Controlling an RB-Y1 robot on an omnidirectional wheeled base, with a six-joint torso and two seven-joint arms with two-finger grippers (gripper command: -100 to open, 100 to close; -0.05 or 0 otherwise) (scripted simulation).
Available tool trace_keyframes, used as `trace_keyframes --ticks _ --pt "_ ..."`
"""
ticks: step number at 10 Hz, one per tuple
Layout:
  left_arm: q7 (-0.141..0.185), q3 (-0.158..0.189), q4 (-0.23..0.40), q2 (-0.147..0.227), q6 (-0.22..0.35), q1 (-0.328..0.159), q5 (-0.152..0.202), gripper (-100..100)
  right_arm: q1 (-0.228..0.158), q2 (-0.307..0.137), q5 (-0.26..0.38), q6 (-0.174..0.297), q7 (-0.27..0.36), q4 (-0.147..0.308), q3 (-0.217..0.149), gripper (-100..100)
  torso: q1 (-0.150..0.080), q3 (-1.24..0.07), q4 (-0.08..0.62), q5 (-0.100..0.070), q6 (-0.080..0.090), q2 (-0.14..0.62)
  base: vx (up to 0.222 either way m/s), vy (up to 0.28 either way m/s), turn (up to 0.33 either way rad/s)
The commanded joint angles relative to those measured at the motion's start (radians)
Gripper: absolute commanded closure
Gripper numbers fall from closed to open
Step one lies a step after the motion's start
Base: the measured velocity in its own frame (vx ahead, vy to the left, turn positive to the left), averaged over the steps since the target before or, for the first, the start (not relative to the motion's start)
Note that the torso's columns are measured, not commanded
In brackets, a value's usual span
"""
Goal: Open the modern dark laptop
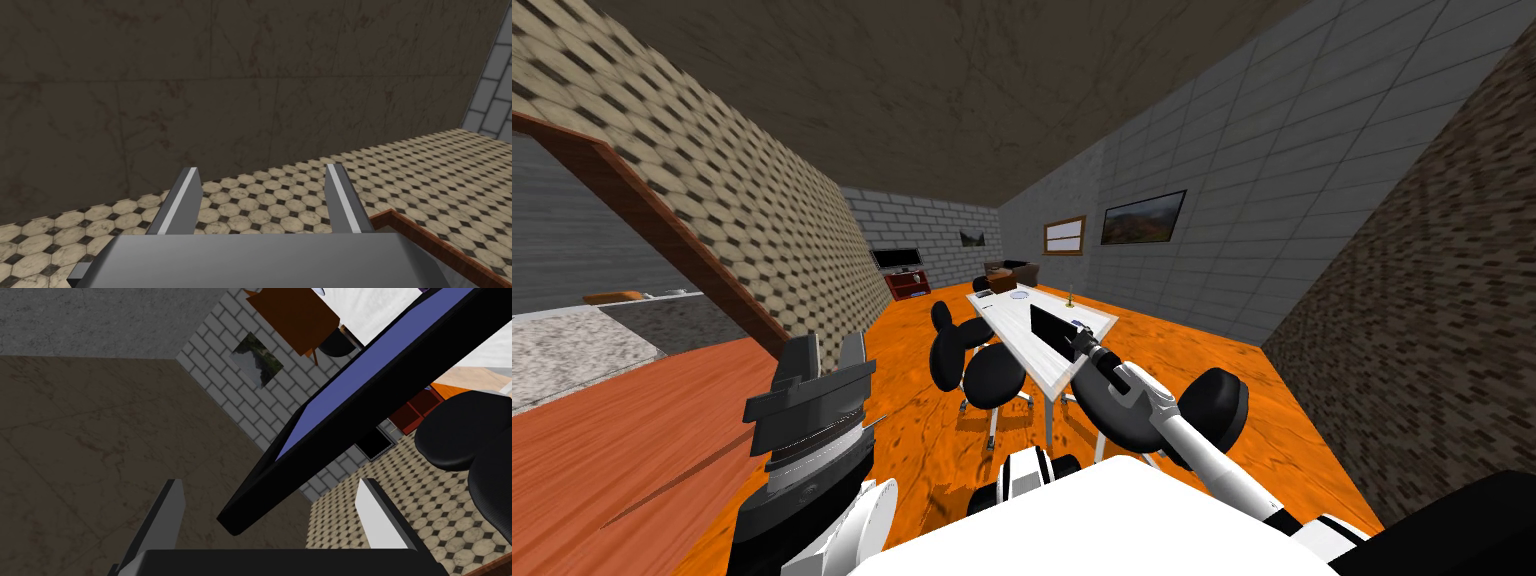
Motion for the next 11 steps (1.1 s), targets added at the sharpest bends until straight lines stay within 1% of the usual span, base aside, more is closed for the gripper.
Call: trace_keyframes --ticks 1,2,3,4,5,6,7,8,9,10,11 --pt "0.000 0.000 0.000 0.000 0.000 0.000 0.000 0 -0.003 -0.007 -0.056 0.012 0.047 0.002 0.006 -100 0.000 0.000 0.000 0.000 0.000 0.000 -0.001 -0.006 0.020" --pt "0.000 0.000 0.000 0.000 0.000 0.000 0.000 0 -0.006 -0.013 -0.097 0.022 0.088 0.004 0.012 -100 0.000 0.000 0.000 0.000 0.000 0.000 -0.001 -0.006 0.032" --pt "0.000 0.000 0.000 0.000 0.000 0.000 0.000 0 -0.006 -0.013 -0.103 0.022 0.088 0.004 0.012 -100 0.000 0.000 0.000 0.000 0.000 0.000 -0.001 -0.005 0.025" --pt "0.000 0.000 0.000 0.000 0.000 0.000 0.000 0 -0.009 -0.019 -0.144 0.032 0.129 0.005 0.018 -100 0.000 0.000 0.000 0.000 0.000 0.000 0.000 -0.006 0.040" --pt "0.000 0.000 0.000 0.000 0.000 0.000 0.000 0 -0.012 -0.025 -0.172 0.042 0.155 0.007 0.023 -100 0.000 0.000 0.000 0.000 0.000 0.000 0.000 -0.008 0.060" --pt "0.000 0.000 0.000 0.000 0.000 0.000 0.000 0 -0.012 -0.025 -0.196 0.042 0.170 0.007 0.023 -100 0.000 0.000 0.000 0.000 0.000 0.000 0.000 -0.007 0.021" --pt "0.000 0.000 0.000 0.000 0.000 0.000 0.000 0 -0.012 -0.025 -0.180 0.040 0.156 0.006 0.022 -100 0.000 0.000 0.000 0.000 0.000 0.000 0.000 0.000 0.000" --pt "0.000 0.000 0.000 0.000 0.000 0.000 0.000 0 -0.009 -0.019 -0.150 0.032 0.129 0.005 0.018 100 0.000 0.000 0.000 0.000 0.000 0.000 0.001 0.003 -0.050" --pt "0.000 0.000 0.000 0.000 0.000 0.000 0.000 0 -0.006 -0.013 -0.115 0.022 0.096 0.004 0.012 100 0.000 0.000 0.000 0.000 0.000 0.000 0.009 0.003 -0.074" --pt "0.000 0.000 0.000 0.000 0.000 0.000 0.000 0 -0.006 -0.013 -0.103 0.022 0.088 0.004 0.012 100 0.001 0.000 -0.002 -0.001 0.000 -0.001 -0.002 0.012 -0.011" --pt "0.000 0.000 0.000 0.000 0.000 0.000 0.000 0 -0.003 -0.007 -0.065 0.012 0.048 0.002 0.006 100 0.000 0.000 -0.002 -0.001 0.000 -0.001 -0.002 0.011 -0.020"
